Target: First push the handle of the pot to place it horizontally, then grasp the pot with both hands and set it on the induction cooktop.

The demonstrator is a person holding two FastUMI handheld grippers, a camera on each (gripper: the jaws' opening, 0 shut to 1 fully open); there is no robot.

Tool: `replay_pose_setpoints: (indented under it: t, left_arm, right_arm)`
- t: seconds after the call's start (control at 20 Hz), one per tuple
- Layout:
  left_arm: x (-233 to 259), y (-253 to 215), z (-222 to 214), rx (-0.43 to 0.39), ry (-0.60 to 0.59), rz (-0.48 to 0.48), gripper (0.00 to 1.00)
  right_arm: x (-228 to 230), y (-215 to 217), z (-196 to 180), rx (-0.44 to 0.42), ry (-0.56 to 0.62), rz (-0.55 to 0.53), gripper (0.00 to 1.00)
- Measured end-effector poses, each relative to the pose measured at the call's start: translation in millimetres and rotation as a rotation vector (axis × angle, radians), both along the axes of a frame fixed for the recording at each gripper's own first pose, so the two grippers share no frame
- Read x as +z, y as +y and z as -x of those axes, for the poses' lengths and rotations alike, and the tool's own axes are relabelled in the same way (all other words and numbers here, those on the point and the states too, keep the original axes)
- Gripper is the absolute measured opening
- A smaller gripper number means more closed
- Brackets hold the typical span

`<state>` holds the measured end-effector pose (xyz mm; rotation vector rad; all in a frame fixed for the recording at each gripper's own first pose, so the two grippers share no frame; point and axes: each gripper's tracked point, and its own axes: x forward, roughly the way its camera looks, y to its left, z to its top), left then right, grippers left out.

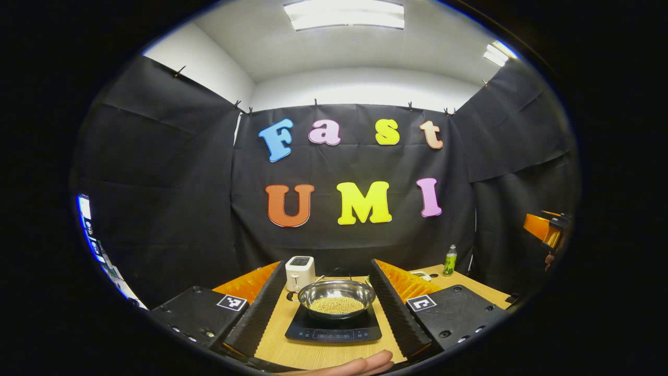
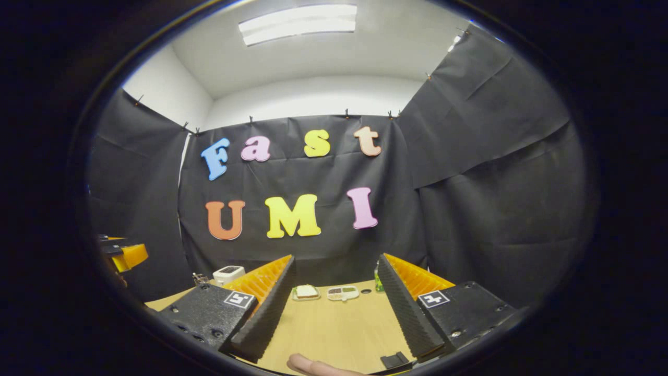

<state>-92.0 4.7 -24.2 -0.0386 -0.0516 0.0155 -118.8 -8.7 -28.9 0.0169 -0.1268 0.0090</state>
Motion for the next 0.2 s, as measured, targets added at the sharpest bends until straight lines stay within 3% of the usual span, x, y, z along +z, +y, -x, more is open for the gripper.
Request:
replay_pose_setpoints:
  t: [0.15, 0.2]
  left_arm:
    - [2.2, -1.5, 2.1, -0.011, -0.007, 0.002, 0.95]
    - [2.9, -2.2, 3.3, -0.013, -0.01, -0.001, 0.84]
  right_arm:
    - [-2.7, 3.3, 1.5, 0.015, 0.009, -0.012, 0.96]
    - [-3.3, 3.3, 0.4, 0.017, 0.011, -0.011, 0.99]
